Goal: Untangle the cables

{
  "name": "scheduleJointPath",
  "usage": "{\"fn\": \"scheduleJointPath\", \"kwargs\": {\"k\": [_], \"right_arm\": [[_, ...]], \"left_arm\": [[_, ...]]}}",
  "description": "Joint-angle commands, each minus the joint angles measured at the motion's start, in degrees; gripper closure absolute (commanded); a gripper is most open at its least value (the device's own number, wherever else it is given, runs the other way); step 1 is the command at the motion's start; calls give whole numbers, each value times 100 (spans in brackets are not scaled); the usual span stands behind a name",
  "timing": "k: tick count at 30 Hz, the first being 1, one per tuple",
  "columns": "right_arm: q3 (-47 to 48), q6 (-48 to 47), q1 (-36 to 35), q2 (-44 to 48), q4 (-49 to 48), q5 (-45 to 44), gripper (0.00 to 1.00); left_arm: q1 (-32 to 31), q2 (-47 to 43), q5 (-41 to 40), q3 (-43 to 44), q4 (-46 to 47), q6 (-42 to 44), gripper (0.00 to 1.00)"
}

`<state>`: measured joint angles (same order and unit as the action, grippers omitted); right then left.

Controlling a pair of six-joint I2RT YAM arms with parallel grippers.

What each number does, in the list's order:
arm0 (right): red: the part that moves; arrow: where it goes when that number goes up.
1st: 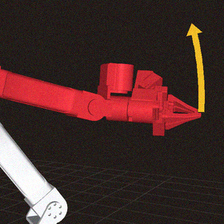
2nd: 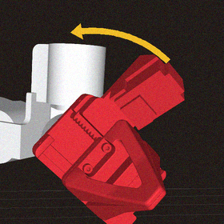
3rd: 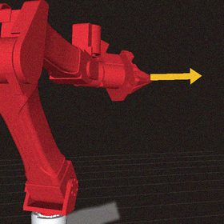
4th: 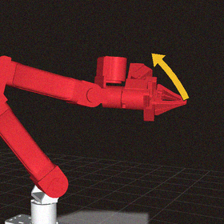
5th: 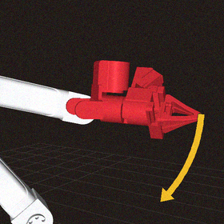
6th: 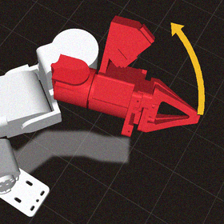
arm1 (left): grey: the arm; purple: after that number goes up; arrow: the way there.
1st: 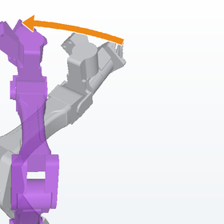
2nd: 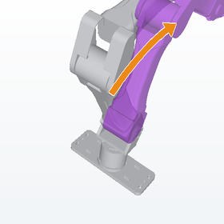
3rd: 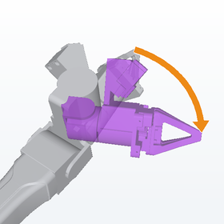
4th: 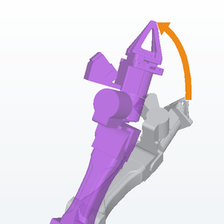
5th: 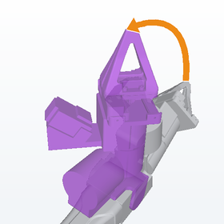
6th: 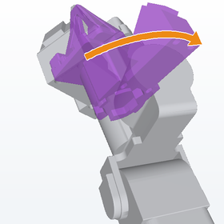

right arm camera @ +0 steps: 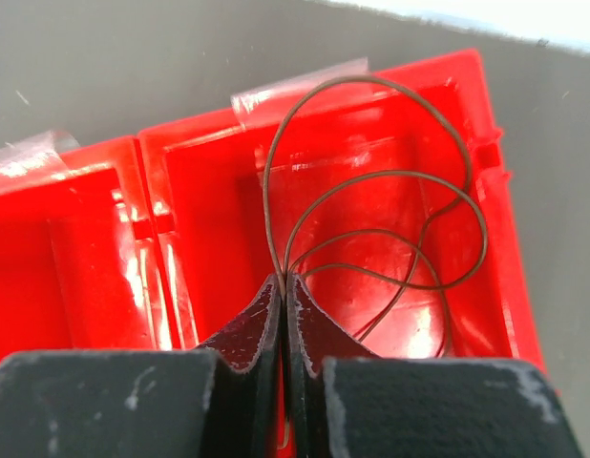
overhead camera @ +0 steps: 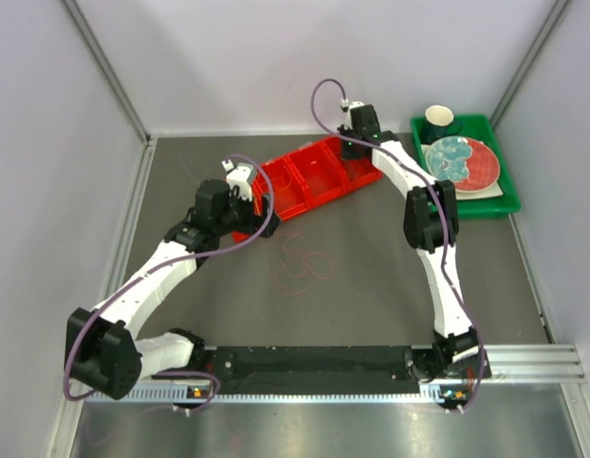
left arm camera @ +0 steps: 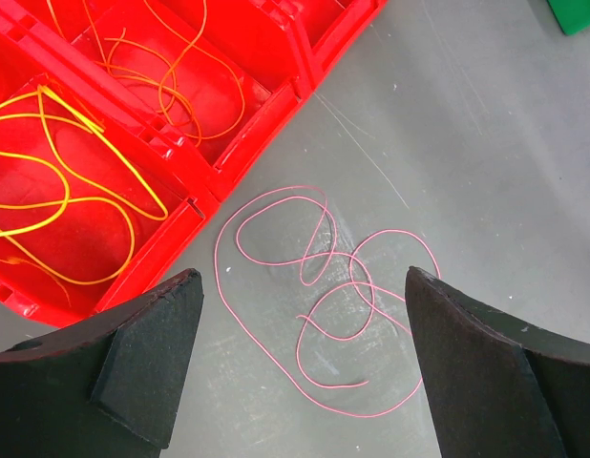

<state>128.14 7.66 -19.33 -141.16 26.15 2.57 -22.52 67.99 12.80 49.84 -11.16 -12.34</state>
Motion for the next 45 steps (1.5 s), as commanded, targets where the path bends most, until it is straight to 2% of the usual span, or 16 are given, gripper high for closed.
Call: {"fn": "scheduleJointPath", "kwargs": {"k": [1,2,7,17,18,20,21,26,38,40,42,45], "right_arm": [[-551,401,26,421,-355,-2,100],[-979,472,26,519,-609,-19,100],[-1676,850,35,853,-919,60,100],[-1704,886,-97,1161,-796,-239,100],[-1696,878,-106,1248,-805,-405,94],[-1625,807,-132,1293,-735,-502,89],[-1599,772,-141,1319,-726,-581,77],[-1353,579,-194,1232,-550,-705,56],[-1520,623,-220,1653,-568,-766,55],[-1520,588,-211,1715,-454,-810,53],[-1598,579,-220,1820,-453,-863,46],[-1844,587,-220,2013,-541,-846,44]], "left_arm": [[29,-128,83,148,202,-49,10],[29,-136,74,140,202,-58,10],[20,-163,65,131,202,-49,9],[29,-233,65,61,211,-58,10],[20,-233,65,60,219,-49,10],[20,-189,91,61,254,-67,10],[29,-189,109,69,272,-84,10],[29,-180,135,78,281,-85,10],[29,-189,153,122,272,-84,10],[29,-172,205,122,307,-93,10],[29,-172,232,113,325,-93,10],[29,-172,276,113,351,-93,10]]}}
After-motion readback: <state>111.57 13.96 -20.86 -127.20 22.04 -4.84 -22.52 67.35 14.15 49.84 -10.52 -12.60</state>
